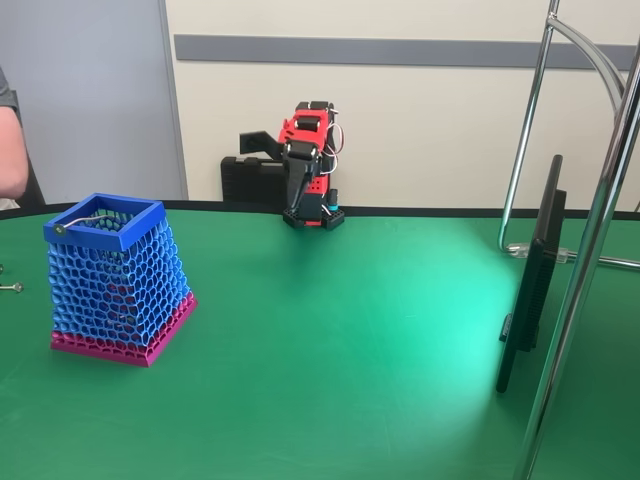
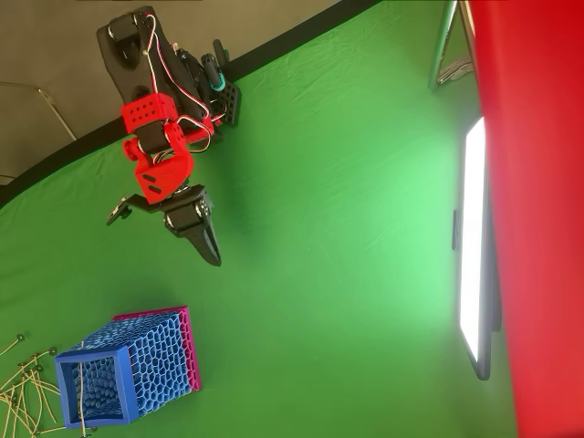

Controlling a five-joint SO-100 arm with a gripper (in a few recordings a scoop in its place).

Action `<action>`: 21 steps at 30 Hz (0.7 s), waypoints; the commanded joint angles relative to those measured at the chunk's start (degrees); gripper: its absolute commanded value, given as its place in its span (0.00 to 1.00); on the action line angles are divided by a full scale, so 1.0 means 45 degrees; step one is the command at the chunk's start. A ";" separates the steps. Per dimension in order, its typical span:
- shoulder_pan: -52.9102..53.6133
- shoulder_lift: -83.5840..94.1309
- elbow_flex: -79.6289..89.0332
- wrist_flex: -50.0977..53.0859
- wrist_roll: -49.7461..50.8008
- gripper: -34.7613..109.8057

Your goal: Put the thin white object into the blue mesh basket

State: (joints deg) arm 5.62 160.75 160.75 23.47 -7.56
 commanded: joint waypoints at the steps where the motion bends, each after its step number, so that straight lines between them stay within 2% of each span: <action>1: -0.0156 0.1445 0.1016 0.0039 -0.0137 0.24; 10: -0.0410 0.5195 0.3535 0.1621 -0.0117 0.24; 17: -0.0371 0.6562 0.3535 0.3633 0.0508 0.24; 21: -0.0371 0.6602 0.3535 0.3984 0.0664 0.25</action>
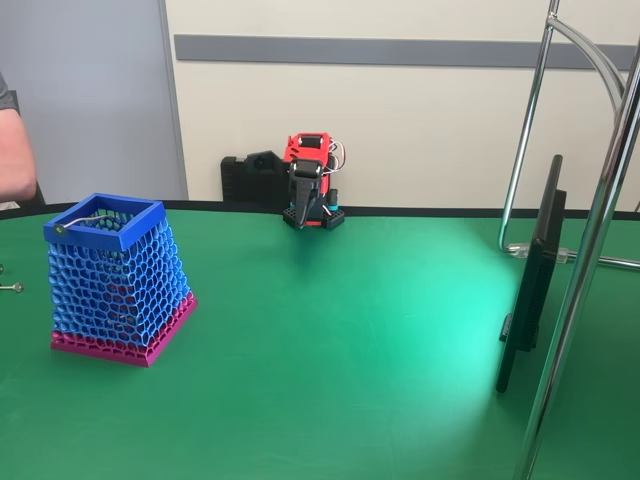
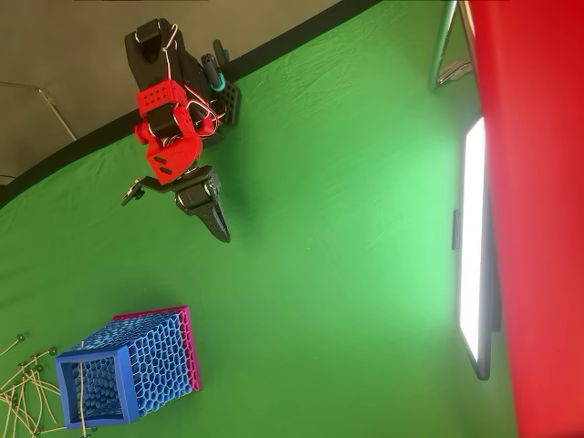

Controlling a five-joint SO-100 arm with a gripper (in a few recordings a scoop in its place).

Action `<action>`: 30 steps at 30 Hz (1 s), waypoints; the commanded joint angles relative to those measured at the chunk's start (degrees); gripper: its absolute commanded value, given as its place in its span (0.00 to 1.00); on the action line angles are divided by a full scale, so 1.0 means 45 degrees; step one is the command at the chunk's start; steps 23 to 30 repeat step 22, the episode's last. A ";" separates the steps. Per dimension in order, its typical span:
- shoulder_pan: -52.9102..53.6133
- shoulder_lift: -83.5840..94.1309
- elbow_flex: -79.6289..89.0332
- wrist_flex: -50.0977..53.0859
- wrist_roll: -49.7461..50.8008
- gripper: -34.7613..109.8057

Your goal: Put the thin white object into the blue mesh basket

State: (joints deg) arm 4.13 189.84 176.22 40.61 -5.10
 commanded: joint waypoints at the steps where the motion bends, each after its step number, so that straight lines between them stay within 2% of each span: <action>1: -0.0039 0.0137 0.0098 0.0313 0.0195 0.25; 12: -0.0176 0.0156 0.0098 0.1875 0.0332 0.25; 30: -0.0195 0.0156 0.0098 0.1953 0.0254 0.25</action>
